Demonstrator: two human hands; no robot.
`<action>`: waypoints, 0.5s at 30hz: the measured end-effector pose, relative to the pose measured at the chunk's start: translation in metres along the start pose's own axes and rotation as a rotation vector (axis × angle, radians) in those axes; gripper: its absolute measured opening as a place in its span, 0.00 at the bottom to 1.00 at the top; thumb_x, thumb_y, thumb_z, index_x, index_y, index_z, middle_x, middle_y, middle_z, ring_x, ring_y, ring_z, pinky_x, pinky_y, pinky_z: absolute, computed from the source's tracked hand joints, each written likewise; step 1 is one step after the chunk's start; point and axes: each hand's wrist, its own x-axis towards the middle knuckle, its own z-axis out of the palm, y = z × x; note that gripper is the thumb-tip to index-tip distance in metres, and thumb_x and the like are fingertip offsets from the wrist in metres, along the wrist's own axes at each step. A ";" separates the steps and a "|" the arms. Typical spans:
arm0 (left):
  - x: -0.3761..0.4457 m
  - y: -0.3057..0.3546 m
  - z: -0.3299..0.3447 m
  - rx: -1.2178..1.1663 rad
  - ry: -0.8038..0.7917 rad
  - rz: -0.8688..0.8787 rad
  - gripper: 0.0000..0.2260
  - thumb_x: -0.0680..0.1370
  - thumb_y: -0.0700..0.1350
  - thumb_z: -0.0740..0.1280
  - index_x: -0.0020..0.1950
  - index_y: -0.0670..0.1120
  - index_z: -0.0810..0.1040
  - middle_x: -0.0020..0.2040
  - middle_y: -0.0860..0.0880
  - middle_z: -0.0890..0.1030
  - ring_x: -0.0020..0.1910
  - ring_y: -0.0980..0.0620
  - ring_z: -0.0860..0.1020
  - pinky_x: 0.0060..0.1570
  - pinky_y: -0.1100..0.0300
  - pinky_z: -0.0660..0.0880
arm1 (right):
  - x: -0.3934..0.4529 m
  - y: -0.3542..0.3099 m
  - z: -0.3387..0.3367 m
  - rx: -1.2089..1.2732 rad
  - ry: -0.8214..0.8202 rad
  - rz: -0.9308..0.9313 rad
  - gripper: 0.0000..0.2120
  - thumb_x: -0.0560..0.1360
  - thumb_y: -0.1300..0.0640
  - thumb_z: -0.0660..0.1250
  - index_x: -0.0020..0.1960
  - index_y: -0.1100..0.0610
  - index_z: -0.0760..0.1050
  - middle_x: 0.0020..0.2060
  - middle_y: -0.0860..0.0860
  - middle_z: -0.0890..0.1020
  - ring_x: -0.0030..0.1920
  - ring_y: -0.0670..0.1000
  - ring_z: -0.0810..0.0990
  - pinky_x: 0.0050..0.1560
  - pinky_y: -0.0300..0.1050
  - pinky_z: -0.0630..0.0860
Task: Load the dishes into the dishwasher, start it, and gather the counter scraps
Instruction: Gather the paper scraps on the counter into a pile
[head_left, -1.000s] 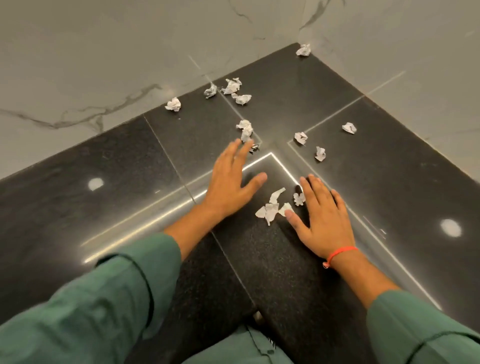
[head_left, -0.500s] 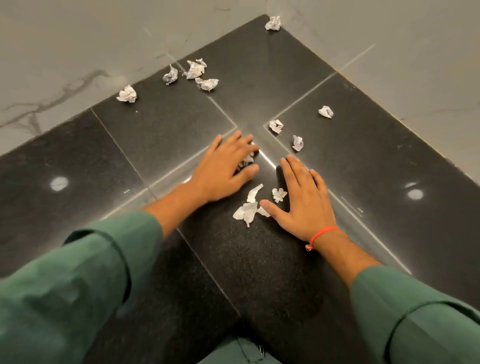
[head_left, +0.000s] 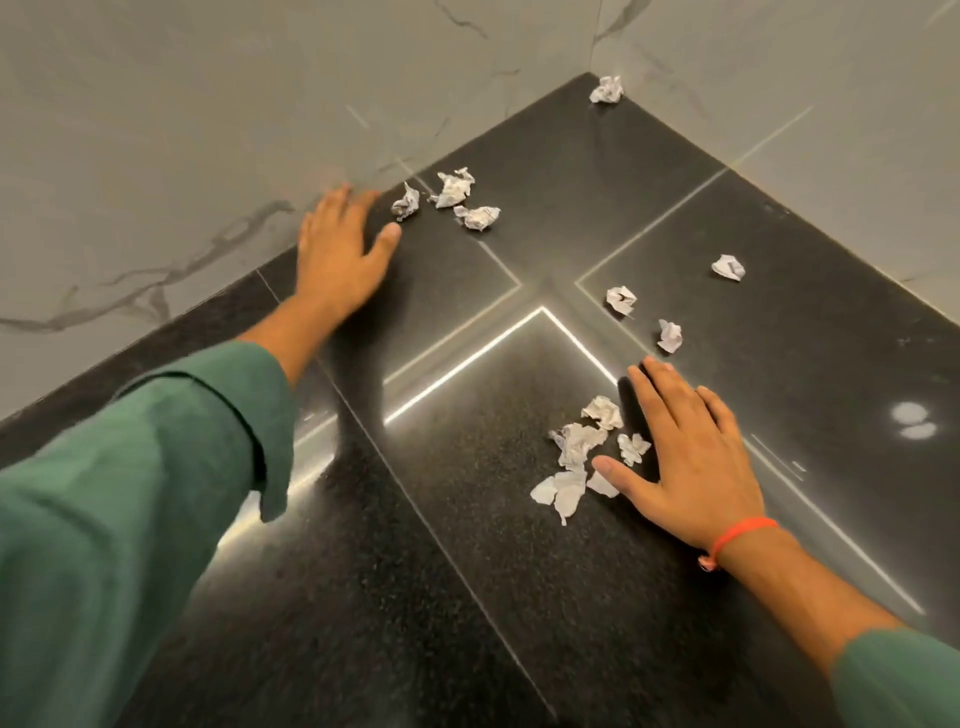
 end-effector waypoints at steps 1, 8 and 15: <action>0.005 -0.008 0.000 0.043 -0.022 0.001 0.29 0.81 0.63 0.55 0.78 0.50 0.65 0.79 0.42 0.62 0.78 0.42 0.60 0.77 0.42 0.53 | 0.001 0.000 0.000 -0.001 -0.004 0.000 0.45 0.74 0.24 0.48 0.82 0.50 0.51 0.81 0.48 0.53 0.81 0.48 0.52 0.79 0.55 0.51; -0.029 0.032 0.030 -0.009 -0.076 0.204 0.29 0.81 0.63 0.52 0.78 0.50 0.65 0.78 0.44 0.67 0.78 0.46 0.63 0.76 0.44 0.55 | 0.006 0.001 -0.003 0.015 -0.002 -0.004 0.45 0.73 0.24 0.50 0.82 0.50 0.53 0.81 0.48 0.54 0.80 0.48 0.53 0.79 0.55 0.51; -0.118 0.133 0.047 -0.347 -0.252 0.679 0.24 0.84 0.54 0.59 0.79 0.49 0.65 0.80 0.49 0.63 0.79 0.51 0.61 0.78 0.52 0.56 | 0.007 0.000 -0.005 0.004 -0.017 -0.002 0.46 0.73 0.23 0.50 0.82 0.50 0.52 0.81 0.48 0.53 0.80 0.48 0.53 0.78 0.57 0.54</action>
